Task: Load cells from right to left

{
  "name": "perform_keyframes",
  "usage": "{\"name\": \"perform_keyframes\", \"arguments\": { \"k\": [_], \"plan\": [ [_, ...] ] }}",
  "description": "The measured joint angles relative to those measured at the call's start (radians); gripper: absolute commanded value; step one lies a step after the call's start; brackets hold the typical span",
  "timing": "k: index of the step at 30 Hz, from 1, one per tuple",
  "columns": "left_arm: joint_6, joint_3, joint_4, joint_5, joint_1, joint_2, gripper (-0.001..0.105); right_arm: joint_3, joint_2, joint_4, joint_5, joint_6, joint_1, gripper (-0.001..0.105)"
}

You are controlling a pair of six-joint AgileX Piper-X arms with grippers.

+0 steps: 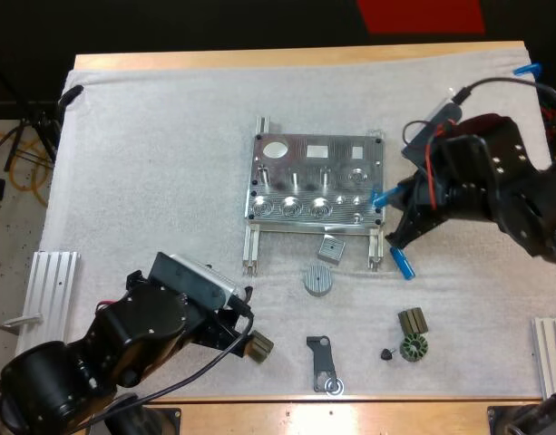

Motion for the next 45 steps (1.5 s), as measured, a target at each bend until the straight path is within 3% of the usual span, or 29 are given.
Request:
{"name": "perform_keyframes", "arguments": {
  "k": [4,13,33,40,45],
  "plan": [
    [0.0,0.0,0.0,0.0,0.0,0.017,0.058,-0.05,0.071,0.0,0.119,-0.08,0.025,0.0],
    [0.049,0.0,0.0,-0.015,0.0,0.031,0.058,-0.16,0.257,-0.002,0.212,-0.185,0.121,0.0],
    [0.106,0.0,0.0,-0.045,0.0,0.031,0.058,-0.163,0.447,-0.028,0.232,-0.191,0.123,0.0],
    [0.106,0.0,0.0,-0.045,0.0,0.031,0.058,-0.163,0.493,-0.028,0.292,-0.191,0.123,0.0],
    [0.106,0.0,0.0,-0.045,0.0,0.031,0.058,-0.164,0.509,-0.072,0.292,-0.149,0.123,0.0]
  ]
}}
